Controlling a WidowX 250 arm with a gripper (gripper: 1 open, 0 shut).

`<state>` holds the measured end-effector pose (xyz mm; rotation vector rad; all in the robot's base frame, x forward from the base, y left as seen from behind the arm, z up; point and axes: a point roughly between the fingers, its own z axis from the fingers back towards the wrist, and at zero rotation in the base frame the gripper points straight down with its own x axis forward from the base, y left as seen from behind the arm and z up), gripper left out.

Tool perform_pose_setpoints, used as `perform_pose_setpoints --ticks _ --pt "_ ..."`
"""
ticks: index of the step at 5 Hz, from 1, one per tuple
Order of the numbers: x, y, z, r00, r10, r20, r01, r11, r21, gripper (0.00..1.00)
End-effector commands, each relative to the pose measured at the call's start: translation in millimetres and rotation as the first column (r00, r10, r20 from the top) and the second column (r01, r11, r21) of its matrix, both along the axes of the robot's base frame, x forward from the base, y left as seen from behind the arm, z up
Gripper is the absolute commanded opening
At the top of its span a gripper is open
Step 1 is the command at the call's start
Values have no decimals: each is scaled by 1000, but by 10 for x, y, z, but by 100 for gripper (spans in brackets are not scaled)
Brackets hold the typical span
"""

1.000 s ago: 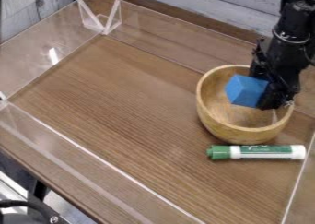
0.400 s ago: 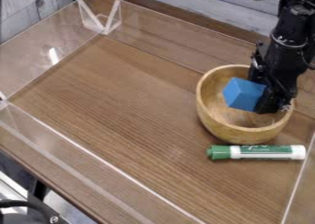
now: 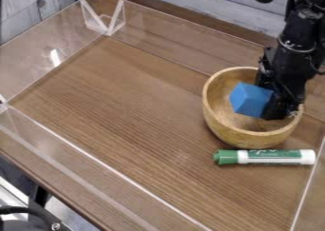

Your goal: Remove the blue block from inside the brown bowl and put it on the table

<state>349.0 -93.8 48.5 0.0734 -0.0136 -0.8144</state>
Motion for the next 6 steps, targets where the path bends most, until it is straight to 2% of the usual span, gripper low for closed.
perform_pose_setpoints --ticks 1,6 --pt "89 2 392 993 5 115 -1 999 -41 0" --pt "74 -6 324 991 -12 132 20 998 -60 0"
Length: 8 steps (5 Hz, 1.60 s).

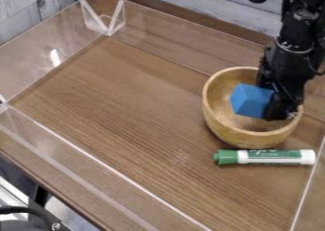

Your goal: Remove the blue block from inside the brown bowl and put it on the table

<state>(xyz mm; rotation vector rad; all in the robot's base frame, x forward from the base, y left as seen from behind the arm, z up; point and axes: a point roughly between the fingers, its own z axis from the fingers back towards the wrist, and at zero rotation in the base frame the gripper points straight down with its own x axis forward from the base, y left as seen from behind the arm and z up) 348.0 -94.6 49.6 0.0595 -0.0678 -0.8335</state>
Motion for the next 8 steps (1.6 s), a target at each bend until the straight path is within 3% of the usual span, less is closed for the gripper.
perform_pose_setpoints --ticks 1,4,8 --pt "83 0 297 996 4 92 -1 999 -33 0" --pt "81 -1 242 995 3 101 1 999 -44 0" --pt "77 38 472 996 6 84 -5 1000 -20 0"
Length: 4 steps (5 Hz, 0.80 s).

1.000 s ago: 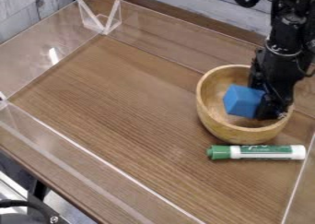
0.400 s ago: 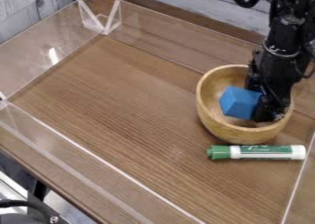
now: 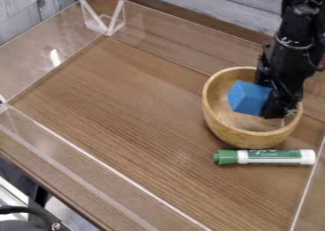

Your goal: Remove the blue block from inside the brown bowl and put it on the table

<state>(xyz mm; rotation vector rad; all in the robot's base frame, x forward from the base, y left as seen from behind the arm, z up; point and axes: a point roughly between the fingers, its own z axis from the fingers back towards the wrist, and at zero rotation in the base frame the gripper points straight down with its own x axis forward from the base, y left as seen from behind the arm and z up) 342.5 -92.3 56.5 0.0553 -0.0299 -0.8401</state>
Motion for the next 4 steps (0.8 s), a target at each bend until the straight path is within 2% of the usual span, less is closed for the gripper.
perform_pose_setpoints --ticks 1,4 --pt "130 20 435 993 11 116 -8 1000 -30 0" --pt "116 44 539 994 7 107 -5 1000 -20 0"
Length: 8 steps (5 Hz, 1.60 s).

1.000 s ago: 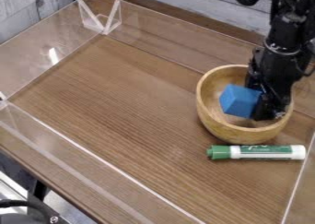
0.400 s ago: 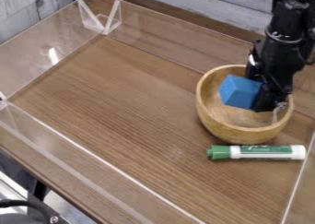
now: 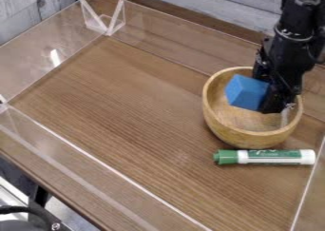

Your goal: Remove the blue block from inside the brown bowl and put it on the table

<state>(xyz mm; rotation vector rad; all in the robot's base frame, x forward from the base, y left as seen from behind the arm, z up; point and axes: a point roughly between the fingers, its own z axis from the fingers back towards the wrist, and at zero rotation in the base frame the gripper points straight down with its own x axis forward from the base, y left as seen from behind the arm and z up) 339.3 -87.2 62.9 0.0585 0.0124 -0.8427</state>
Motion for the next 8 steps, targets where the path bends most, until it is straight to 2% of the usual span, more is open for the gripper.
perform_pose_setpoints --ticks 1,8 --pt "139 3 516 990 8 138 -3 999 -37 0" --pt "91 108 713 993 -1 117 4 1000 -25 0"
